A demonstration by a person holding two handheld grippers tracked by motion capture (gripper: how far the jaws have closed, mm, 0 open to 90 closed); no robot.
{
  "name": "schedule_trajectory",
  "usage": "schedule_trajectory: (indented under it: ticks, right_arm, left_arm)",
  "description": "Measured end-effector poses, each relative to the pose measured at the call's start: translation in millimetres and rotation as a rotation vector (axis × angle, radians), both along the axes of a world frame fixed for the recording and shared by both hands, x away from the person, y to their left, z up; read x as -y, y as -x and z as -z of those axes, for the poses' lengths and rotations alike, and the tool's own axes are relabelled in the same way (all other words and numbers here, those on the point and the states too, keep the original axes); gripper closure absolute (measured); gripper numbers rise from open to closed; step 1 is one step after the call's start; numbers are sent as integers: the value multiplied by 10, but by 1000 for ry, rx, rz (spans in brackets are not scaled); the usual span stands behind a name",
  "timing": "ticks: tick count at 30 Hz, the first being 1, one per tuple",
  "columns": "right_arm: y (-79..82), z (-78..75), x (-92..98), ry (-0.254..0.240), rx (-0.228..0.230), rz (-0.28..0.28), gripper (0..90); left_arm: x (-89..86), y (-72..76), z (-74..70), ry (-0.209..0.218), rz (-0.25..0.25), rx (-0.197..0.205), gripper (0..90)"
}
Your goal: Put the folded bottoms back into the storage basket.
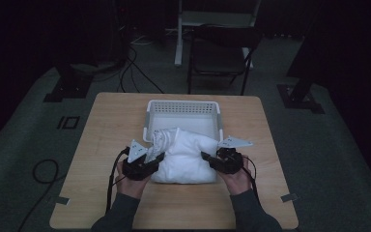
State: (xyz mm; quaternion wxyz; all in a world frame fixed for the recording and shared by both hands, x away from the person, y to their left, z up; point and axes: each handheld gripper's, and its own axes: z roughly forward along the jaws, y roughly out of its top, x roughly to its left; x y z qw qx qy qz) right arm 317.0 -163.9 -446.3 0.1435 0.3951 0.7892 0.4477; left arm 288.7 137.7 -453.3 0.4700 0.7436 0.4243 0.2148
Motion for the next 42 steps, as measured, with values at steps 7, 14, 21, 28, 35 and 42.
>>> schedule_trajectory:
  ticks: [7,14,21,28,35,42]
  right_arm:
    - [-28,-39,-8,2,3,2,692]
    - [-51,-81,-16,2,12,3,692]
    - [-83,-102,-17,-3,12,8,692]
    - [-116,-125,-14,-3,16,12,692]
    - [-144,-142,-4,2,19,22,692]
    - [-188,-179,-25,25,32,26,693]
  left_arm:
    - [-11,-38,-35,4,2,2,575]
    - [-17,-64,-78,5,5,7,575]
    - [-21,-102,-106,-2,9,8,576]
    - [-13,-140,-139,1,11,11,576]
    - [0,-175,-158,-2,17,13,577]
    - [3,-224,-188,-1,15,12,577]
